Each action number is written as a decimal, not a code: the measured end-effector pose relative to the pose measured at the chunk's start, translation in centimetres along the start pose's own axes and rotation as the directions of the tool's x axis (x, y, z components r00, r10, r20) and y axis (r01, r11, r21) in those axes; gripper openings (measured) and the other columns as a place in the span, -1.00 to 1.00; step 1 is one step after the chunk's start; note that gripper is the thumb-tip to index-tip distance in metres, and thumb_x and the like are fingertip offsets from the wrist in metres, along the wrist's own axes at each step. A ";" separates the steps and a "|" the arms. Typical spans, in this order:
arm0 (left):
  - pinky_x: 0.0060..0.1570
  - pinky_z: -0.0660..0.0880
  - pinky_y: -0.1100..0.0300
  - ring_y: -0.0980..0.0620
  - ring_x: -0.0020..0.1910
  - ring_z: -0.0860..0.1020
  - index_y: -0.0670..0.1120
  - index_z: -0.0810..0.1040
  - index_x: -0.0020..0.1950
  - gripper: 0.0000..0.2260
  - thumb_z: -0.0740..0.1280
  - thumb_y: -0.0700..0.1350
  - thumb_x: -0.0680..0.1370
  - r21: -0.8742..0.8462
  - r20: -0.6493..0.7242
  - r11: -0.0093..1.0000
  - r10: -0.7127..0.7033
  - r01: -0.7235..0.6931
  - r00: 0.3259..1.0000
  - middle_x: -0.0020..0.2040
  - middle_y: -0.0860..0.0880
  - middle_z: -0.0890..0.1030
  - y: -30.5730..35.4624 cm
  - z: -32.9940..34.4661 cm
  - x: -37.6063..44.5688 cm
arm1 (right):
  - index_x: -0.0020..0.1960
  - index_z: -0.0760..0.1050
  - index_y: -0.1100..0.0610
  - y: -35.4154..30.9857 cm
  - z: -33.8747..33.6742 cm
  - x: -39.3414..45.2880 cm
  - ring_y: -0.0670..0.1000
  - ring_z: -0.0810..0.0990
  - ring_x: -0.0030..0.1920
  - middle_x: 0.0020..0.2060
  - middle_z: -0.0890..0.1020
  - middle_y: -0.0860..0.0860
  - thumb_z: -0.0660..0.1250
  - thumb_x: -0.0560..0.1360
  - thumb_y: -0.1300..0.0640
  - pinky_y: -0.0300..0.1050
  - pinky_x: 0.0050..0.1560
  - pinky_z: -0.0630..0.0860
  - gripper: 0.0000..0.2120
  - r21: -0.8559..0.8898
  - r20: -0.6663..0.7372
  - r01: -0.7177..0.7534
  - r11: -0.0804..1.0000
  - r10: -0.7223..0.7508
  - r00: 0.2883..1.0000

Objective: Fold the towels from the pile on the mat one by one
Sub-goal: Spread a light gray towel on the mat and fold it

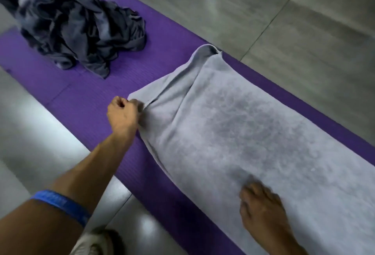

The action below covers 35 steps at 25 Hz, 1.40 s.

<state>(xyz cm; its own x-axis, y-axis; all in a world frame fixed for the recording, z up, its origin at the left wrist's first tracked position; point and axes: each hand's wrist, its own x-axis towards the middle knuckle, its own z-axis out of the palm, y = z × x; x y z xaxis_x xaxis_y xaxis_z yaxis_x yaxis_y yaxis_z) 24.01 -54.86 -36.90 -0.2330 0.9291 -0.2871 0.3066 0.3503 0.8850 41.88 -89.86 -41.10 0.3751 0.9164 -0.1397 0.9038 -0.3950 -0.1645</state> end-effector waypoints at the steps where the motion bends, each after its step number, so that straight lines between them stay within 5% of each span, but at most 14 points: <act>1: -0.52 0.34 0.28 0.11 -0.55 0.43 -0.03 0.32 -0.29 -0.77 0.34 -0.27 0.39 -0.097 -0.013 0.994 -0.041 0.039 0.999 -0.42 -0.05 0.40 0.1 -1.5 0.0 | -0.18 0.58 0.07 -0.2 -0.7 2.2 0.15 0.59 -0.19 -0.19 0.61 0.03 0.14 0.36 0.03 -0.01 -0.19 0.49 -0.74 -0.034 -0.008 0.022 0.999 -0.022 1.000; 5: -0.52 0.35 0.31 0.12 -0.52 0.41 0.01 0.40 0.13 -0.55 0.31 -0.44 0.40 -0.209 0.150 0.944 -0.227 0.256 0.962 -0.37 -0.04 0.48 -1.2 -5.5 0.8 | -0.03 0.61 0.11 -3.1 -3.8 13.8 0.13 0.64 -0.15 -0.13 0.67 0.04 0.25 0.51 0.14 -0.02 -0.13 0.58 -0.83 0.170 -0.018 0.005 0.985 -0.002 1.000; 10: -0.34 0.52 0.27 0.05 -0.27 0.55 -0.03 0.56 -0.06 -0.70 0.38 -0.42 0.41 -0.174 0.175 0.949 -0.233 0.263 0.957 -0.18 -0.04 0.62 -3.3 -5.4 2.2 | 0.20 0.55 0.07 -7.7 -7.0 29.0 -0.04 0.56 0.05 0.09 0.61 -0.03 0.33 0.51 0.19 -0.22 0.00 0.44 -0.73 0.611 -0.046 -0.120 0.782 0.186 0.981; 14: -0.42 0.44 0.41 0.25 -0.41 0.51 -0.06 0.55 -0.14 -0.72 0.36 -0.45 0.42 -0.148 0.138 0.978 -0.124 0.145 0.983 -0.20 0.00 0.60 -3.9 -6.9 2.3 | -0.04 0.64 0.10 -8.7 -6.8 38.8 0.03 0.59 -0.03 -0.07 0.63 -0.02 0.40 0.33 0.08 -0.11 0.05 0.54 -0.78 0.564 0.041 -0.238 0.791 0.261 0.965; 17: -0.15 0.53 0.36 0.13 -0.18 0.59 -0.11 0.62 -0.22 -0.78 0.38 -0.43 0.45 -0.091 0.275 0.987 -0.106 0.136 0.956 -0.16 -0.02 0.67 -4.5 -8.3 2.6 | -0.18 0.62 0.20 -8.4 -5.4 41.7 0.11 0.61 -0.22 -0.23 0.64 0.10 0.44 0.13 0.00 -0.06 -0.17 0.55 -0.65 0.376 0.210 -0.409 0.831 0.354 0.912; 19: -0.13 0.55 0.36 0.10 -0.14 0.62 -0.13 0.65 -0.22 -0.81 0.40 -0.40 0.46 -0.079 0.280 0.986 -0.120 0.147 0.953 -0.13 -0.05 0.68 -4.5 -8.7 2.7 | -0.19 0.64 0.25 -8.3 -5.1 42.0 0.11 0.60 -0.35 -0.35 0.64 0.13 0.47 0.12 0.09 -0.04 -0.29 0.54 -0.68 0.413 0.224 -0.445 0.794 0.385 0.895; 21: -0.10 0.58 0.32 0.08 -0.15 0.62 -0.11 0.66 -0.21 -0.83 0.43 -0.37 0.46 -0.097 0.194 0.990 -0.082 0.102 0.978 -0.07 -0.10 0.68 -4.4 -8.7 2.9 | -0.09 0.66 0.23 -8.6 -5.4 42.1 0.09 0.57 -0.34 -0.32 0.62 0.11 0.44 0.19 0.22 -0.07 -0.31 0.51 -0.71 0.642 0.183 -0.362 0.676 0.324 0.928; 23: 0.03 0.59 0.18 0.02 -0.09 0.63 -0.05 0.67 -0.22 -0.81 0.44 -0.34 0.46 -0.120 0.099 0.992 -0.031 0.043 0.995 0.00 -0.11 0.67 -4.9 -8.7 3.4 | 0.12 0.62 0.22 -8.9 -5.9 42.3 0.03 0.59 -0.15 0.00 0.59 0.08 0.36 0.31 0.35 -0.18 -0.24 0.50 -0.61 0.819 0.114 -0.227 0.526 0.239 0.964; 24: 0.06 0.59 0.12 0.01 -0.07 0.64 -0.01 0.67 -0.21 -0.80 0.44 -0.32 0.47 -0.106 0.070 0.994 -0.013 0.020 0.997 0.03 -0.10 0.66 -5.3 -8.8 3.7 | 0.19 0.59 0.22 -9.0 -6.0 42.4 0.00 0.58 0.02 0.17 0.52 0.03 0.31 0.35 0.42 -0.27 -0.14 0.49 -0.58 0.829 0.070 -0.163 0.534 0.191 0.979; 26: 0.08 0.59 0.02 0.01 -0.07 0.61 0.07 0.65 -0.12 -0.85 0.45 -0.20 0.49 0.082 0.030 0.996 0.043 -0.045 0.999 0.15 -0.07 0.57 -6.3 -9.0 4.2 | 0.24 0.56 0.22 -9.6 -5.7 41.7 0.02 0.51 0.24 0.29 0.45 0.04 0.24 0.41 0.46 -0.40 0.09 0.42 -0.56 0.662 -0.057 -0.040 0.748 0.103 0.993; 27: 0.11 0.56 -0.02 -0.01 -0.02 0.57 0.10 0.63 -0.02 -0.87 0.46 -0.10 0.48 0.288 0.053 0.949 0.119 -0.129 0.991 0.21 -0.04 0.49 -6.5 -9.1 4.1 | 0.24 0.56 0.22 -9.9 -5.1 40.9 0.08 0.52 0.25 0.28 0.47 0.10 0.24 0.42 0.43 -0.35 0.18 0.40 -0.58 0.536 -0.126 0.010 0.844 0.069 0.990; 29: 0.16 0.45 -0.08 -0.10 0.18 0.43 0.12 0.51 0.21 -0.65 0.44 0.09 0.45 0.649 0.249 0.663 0.278 -0.373 0.928 0.31 -0.03 0.36 -7.0 -8.7 3.4 | 0.25 0.55 0.19 -10.9 -3.7 39.6 0.13 0.55 0.21 0.25 0.51 0.14 0.26 0.44 0.36 -0.16 0.27 0.42 -0.61 0.469 -0.154 0.048 0.882 0.028 0.988; 31: 0.12 0.38 -0.10 -0.13 0.27 0.33 0.06 0.41 0.36 -0.49 0.41 0.10 0.45 0.717 0.430 0.443 0.326 -0.538 0.842 0.38 -0.05 0.32 -6.9 -7.6 2.6 | 0.35 0.48 0.12 -11.6 -2.5 39.3 0.11 0.47 0.32 0.35 0.46 0.08 0.28 0.52 0.22 -0.06 0.38 0.37 -0.60 0.461 -0.030 0.039 0.886 -0.029 0.999; 35: 0.14 0.45 -0.12 -0.13 0.37 0.25 0.04 0.26 0.47 -0.43 0.38 -0.03 0.50 0.743 0.477 0.392 0.259 -0.543 0.840 0.45 -0.04 0.25 -6.2 -6.7 2.8 | 0.46 0.36 0.11 -11.9 -2.1 40.6 0.13 0.27 0.47 0.49 0.29 0.08 0.18 0.61 0.09 -0.06 0.47 0.21 -0.57 0.358 0.099 -0.104 0.928 0.073 0.992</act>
<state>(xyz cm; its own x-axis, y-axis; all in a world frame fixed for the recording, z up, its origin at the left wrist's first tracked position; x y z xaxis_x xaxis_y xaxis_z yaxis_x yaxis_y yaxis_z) 15.25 -55.20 -40.72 0.3242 0.9274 -0.1867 0.9321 -0.2795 0.2304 46.76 -47.85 -42.74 0.4175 0.8743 -0.2477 0.7258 -0.4849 -0.4880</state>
